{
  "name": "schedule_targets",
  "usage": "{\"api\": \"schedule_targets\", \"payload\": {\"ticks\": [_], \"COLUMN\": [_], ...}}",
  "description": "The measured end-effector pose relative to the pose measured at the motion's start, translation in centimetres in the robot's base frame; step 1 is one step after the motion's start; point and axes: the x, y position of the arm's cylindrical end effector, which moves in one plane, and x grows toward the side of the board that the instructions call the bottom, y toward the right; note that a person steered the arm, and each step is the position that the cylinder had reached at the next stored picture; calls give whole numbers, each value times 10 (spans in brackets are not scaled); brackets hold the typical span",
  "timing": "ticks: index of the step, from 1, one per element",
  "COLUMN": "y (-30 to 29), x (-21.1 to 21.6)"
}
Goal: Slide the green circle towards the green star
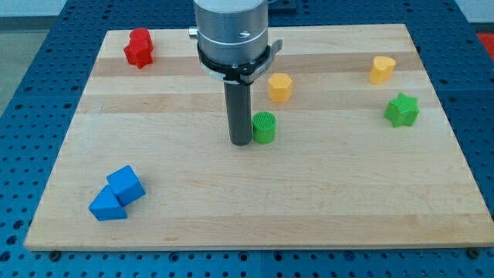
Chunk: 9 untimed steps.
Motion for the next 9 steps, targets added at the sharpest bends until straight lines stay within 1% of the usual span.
{"api": "schedule_targets", "payload": {"ticks": [1, 5, 6, 9], "y": [1, 85, 97, 125], "x": [-11, -11, -12, -36]}}
